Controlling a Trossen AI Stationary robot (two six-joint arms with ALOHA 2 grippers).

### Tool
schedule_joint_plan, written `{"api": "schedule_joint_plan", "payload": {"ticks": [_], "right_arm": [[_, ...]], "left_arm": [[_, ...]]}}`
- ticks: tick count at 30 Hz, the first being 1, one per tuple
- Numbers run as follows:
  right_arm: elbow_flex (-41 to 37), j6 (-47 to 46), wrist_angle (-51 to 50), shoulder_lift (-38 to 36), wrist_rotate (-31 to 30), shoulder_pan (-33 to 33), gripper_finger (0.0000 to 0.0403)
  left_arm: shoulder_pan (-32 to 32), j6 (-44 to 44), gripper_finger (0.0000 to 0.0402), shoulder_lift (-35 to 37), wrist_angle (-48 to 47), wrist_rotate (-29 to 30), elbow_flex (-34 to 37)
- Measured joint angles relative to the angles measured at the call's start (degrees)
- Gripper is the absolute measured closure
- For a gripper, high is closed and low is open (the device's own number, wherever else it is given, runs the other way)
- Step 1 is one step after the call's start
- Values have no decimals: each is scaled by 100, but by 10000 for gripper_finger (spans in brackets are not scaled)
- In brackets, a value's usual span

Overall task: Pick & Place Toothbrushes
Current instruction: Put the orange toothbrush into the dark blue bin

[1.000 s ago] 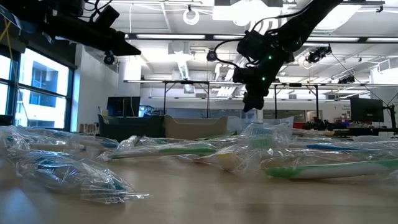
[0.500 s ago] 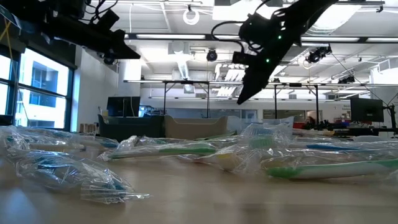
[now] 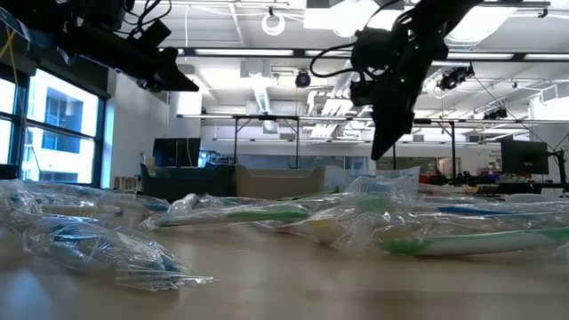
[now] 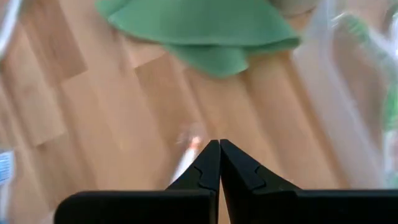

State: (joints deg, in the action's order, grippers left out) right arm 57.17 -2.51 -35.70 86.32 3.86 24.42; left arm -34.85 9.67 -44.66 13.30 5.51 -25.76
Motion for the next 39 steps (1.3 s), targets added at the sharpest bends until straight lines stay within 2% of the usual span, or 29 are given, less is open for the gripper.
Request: {"api": "schedule_joint_plan", "payload": {"ticks": [17,25,30,39], "right_arm": [[0,-673,-587,2,88,-741,401],[0,-1702,-1036,4,-572,-1017,401],[0,-1988,-1247,7,-868,-1106,401],[0,-1994,-1241,7,-866,-1132,401]], "left_arm": [[0,4,402,-1,2,5,0],[0,2,402,-1,6,25,0],[0,-76,402,-1,4,23,0],[0,-98,402,-1,-10,18,0]]}}
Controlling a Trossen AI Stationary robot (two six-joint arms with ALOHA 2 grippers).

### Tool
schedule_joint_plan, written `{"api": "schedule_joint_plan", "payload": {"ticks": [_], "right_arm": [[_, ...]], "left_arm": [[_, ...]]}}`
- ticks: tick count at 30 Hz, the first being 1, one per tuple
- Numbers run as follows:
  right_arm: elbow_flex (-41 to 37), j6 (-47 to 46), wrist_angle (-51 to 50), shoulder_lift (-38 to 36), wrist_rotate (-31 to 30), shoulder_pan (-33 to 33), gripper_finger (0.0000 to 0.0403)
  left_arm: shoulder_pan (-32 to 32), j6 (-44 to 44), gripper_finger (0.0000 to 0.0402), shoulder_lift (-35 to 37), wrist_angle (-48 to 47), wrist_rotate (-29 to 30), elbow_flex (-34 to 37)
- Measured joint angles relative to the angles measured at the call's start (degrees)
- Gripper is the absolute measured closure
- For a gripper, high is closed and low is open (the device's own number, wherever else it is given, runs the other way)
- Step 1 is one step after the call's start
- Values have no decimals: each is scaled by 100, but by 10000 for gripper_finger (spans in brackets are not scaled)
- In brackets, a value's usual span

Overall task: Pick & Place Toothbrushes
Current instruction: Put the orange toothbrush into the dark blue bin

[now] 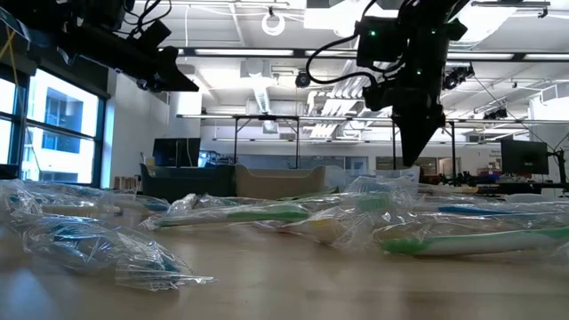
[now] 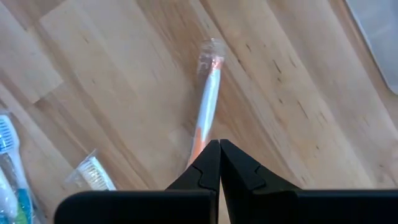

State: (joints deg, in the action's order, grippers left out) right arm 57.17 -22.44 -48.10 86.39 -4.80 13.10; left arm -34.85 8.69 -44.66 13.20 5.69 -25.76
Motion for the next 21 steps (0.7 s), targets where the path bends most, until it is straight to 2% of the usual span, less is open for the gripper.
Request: {"api": "schedule_joint_plan", "payload": {"ticks": [14,17,21], "right_arm": [[0,9,14,0,-570,0,398],[0,5,12,0,-562,0,380],[0,2,12,0,-560,0,332]], "left_arm": [[0,-11,402,0,-169,-26,0],[0,-11,402,1,-165,-26,0],[0,-11,402,0,-165,-24,0]]}}
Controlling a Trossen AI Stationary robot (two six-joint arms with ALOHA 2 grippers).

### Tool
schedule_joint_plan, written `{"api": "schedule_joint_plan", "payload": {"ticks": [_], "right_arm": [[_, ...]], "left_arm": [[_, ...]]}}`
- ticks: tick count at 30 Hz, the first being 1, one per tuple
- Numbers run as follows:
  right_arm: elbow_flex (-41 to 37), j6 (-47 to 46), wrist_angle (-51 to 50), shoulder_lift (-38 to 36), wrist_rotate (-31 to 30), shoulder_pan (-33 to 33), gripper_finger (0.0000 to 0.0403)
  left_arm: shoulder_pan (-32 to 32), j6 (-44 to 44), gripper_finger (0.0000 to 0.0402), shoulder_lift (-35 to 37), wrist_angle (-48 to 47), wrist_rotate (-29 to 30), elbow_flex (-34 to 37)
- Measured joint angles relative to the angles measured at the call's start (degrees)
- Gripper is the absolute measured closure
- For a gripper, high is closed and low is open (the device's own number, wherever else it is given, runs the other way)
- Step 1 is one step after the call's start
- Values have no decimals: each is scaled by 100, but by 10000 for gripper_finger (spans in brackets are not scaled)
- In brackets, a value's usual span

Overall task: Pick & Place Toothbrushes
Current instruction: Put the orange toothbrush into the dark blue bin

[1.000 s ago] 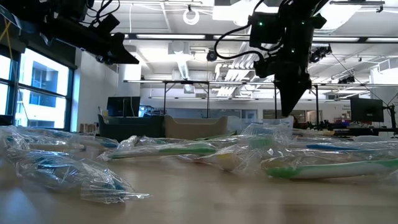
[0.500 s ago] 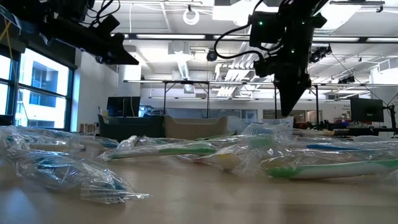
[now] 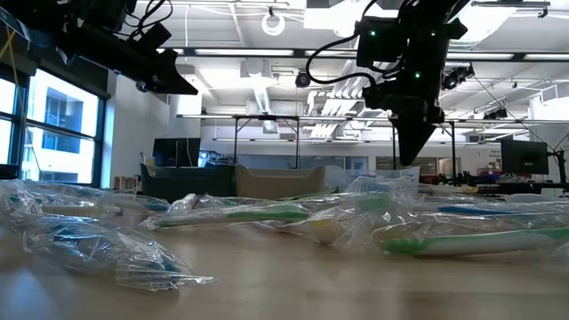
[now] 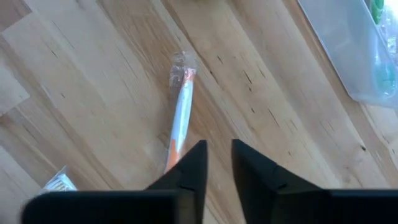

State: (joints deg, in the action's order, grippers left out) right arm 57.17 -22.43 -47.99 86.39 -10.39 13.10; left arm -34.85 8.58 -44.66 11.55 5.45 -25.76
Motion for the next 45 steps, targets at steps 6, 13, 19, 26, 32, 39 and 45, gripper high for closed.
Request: {"api": "schedule_joint_plan", "payload": {"ticks": [6,13,19,26,32,39,45], "right_arm": [[0,-1,-21,0,6,0,262],[0,12,-61,0,44,0,241],[0,13,-59,1,45,0,251],[0,3,-68,2,46,0,258],[0,-163,-120,2,374,0,258],[0,-181,-118,2,463,-39,258],[-252,-127,105,2,439,-37,258]], "left_arm": [[0,0,402,0,1,2,0],[-1,0,402,0,9,7,0],[0,-2,402,0,7,9,0],[0,-2,402,0,7,10,0],[0,-2,402,2,-17,31,0],[0,-2,402,0,-17,29,0],[0,-2,402,1,-44,26,0]]}}
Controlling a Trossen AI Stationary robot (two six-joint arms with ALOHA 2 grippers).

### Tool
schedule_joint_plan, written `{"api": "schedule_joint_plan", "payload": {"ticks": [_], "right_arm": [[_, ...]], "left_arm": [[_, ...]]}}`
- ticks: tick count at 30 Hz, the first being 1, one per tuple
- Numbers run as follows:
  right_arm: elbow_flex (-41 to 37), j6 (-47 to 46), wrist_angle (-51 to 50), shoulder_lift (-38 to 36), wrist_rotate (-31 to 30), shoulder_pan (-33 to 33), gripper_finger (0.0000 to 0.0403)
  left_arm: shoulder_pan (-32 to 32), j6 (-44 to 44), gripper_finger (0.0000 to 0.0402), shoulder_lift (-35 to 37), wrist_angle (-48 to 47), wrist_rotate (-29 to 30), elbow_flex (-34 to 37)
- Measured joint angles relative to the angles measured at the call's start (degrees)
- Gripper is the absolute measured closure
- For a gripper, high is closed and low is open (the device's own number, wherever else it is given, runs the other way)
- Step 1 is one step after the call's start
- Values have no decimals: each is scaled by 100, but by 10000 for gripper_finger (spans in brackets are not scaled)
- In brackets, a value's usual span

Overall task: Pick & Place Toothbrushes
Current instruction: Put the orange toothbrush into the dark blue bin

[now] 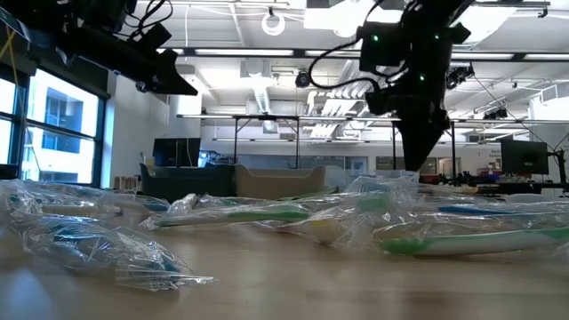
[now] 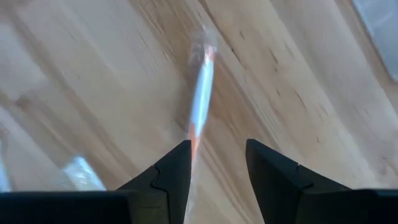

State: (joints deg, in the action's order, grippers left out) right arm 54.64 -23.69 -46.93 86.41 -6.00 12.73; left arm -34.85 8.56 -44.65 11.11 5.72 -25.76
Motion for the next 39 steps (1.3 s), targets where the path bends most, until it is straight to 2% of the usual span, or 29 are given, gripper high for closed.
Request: {"api": "schedule_joint_plan", "payload": {"ticks": [6,23,28,37,39], "right_arm": [[-382,99,13,4,-117,6,258],[-525,101,415,26,-153,-15,257],[-918,134,718,37,-122,-27,257],[-952,121,778,37,-110,-27,257],[-952,94,880,35,63,-27,257]], "left_arm": [[0,0,402,-2,-68,-2,0],[0,4,402,-2,-68,-28,0],[0,4,402,-2,-76,-25,0],[-1,7,402,-1,-80,-22,0],[0,7,402,-2,-78,-20,0]]}}
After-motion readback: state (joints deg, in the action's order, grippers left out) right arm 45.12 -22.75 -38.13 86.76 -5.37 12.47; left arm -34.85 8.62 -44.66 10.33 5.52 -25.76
